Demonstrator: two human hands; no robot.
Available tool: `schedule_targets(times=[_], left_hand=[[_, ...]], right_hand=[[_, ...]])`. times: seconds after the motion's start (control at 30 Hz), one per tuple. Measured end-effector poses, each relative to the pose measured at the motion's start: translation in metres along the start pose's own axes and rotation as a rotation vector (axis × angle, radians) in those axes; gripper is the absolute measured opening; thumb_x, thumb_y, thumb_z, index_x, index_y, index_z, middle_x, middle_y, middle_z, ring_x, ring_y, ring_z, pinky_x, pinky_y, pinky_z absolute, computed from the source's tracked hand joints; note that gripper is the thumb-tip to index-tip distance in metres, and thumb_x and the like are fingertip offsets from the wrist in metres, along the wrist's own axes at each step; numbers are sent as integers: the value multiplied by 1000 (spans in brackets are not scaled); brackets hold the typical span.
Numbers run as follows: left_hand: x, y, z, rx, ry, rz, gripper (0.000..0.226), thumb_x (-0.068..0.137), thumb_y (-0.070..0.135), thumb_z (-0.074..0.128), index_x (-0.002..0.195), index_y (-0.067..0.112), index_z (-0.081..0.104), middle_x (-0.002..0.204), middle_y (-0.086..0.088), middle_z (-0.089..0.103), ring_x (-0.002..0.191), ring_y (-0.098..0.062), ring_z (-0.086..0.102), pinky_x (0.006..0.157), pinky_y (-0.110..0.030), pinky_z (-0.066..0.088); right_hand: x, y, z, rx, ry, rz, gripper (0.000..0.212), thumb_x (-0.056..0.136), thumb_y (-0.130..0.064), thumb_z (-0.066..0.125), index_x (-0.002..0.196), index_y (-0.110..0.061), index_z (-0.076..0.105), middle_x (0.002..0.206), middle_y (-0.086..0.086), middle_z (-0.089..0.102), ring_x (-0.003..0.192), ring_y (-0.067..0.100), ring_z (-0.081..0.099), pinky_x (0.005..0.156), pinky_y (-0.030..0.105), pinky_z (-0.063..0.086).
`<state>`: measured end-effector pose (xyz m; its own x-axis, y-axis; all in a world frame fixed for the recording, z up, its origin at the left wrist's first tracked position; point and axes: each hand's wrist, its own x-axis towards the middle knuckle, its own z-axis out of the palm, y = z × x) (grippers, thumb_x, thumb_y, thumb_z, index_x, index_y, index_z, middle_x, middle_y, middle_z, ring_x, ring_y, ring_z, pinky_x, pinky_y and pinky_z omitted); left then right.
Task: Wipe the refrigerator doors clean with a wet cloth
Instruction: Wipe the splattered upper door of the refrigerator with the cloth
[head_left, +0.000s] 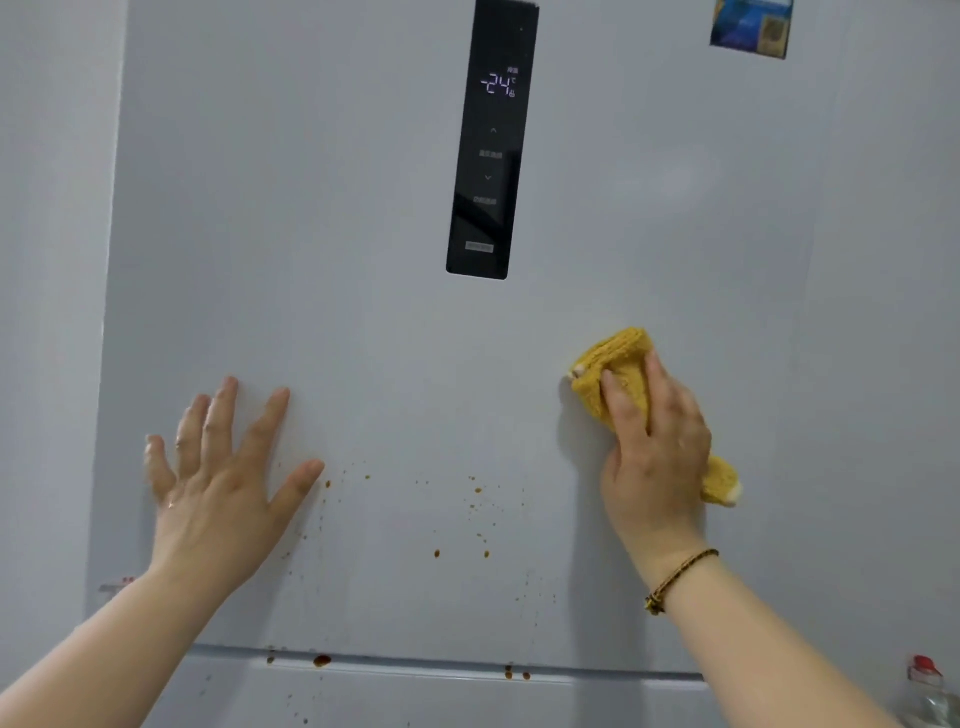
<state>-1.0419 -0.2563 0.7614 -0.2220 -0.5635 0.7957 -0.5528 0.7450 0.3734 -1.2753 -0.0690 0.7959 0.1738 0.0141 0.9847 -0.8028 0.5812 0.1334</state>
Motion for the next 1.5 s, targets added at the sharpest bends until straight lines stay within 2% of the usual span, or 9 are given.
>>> schedule_targets(times=[0.1,0.3,0.57,0.83,0.9,1.07,1.13,1.4,1.5], left_hand=[[-2,-3,-1,-45,-49,8,68,86,49,42,145,30,13,156,-3,-4,142,-21,-9,114,-39,-5],[-1,-6,-10,-59,-113,10,69,87,49,41,144,34,6,155,1,-9,141,-16,-14,113,-36,-4],[-5,-16,-9,-56,-125,50,81,70,71,13,138,31,-4,155,4,-4,142,-16,-9,114,-36,-1],[-2,-20,-13,-48,-168,54,75,81,66,21,142,31,-4,153,9,-12,141,-12,-16,113,-32,-6],[-3,-21,-14,-60,-176,55,76,77,62,21,141,31,-6,148,16,-16,140,-10,-17,113,-31,-7],[-5,-23,-12,-112,-146,67,74,72,68,15,131,35,-12,135,23,-20,139,-6,-17,113,-28,-9],[-6,-27,-10,-110,-143,80,78,63,71,6,131,35,-11,136,22,-20,136,-3,-18,111,-26,-10],[-5,-34,-13,-125,-155,107,80,59,70,4,132,36,-5,138,23,-15,137,-2,-13,111,-24,-8],[-5,-38,-13,-119,-159,116,80,60,70,4,132,37,-5,138,23,-15,135,0,-15,110,-22,-9]], right_hand=[[-47,-21,-3,32,-40,-193,38,88,-4,31,118,-21,47,128,11,39,108,34,41,85,41,34],[-72,-15,-15,71,-160,-636,33,99,-11,25,115,-28,49,127,2,44,107,27,46,85,36,37],[-14,-30,4,50,-7,-77,36,90,-7,31,118,-22,47,129,9,38,105,30,40,84,38,32],[-69,-48,-5,132,-147,-679,28,100,-15,28,114,-26,50,128,2,43,103,28,46,82,37,38],[-30,-33,1,109,-81,-670,30,100,-12,26,115,-24,49,127,4,45,100,29,46,81,37,37],[37,-35,18,78,76,-148,39,84,2,36,112,-20,53,118,18,60,94,29,42,76,37,34],[20,-53,20,70,105,-83,38,89,0,32,114,-20,53,123,15,56,96,30,43,77,38,36],[-72,-83,4,156,-122,-619,27,99,-15,30,112,-25,51,128,2,44,103,28,47,80,37,38],[-19,-65,13,135,-40,-583,30,99,-11,27,114,-22,51,126,6,54,98,29,46,79,38,37]])
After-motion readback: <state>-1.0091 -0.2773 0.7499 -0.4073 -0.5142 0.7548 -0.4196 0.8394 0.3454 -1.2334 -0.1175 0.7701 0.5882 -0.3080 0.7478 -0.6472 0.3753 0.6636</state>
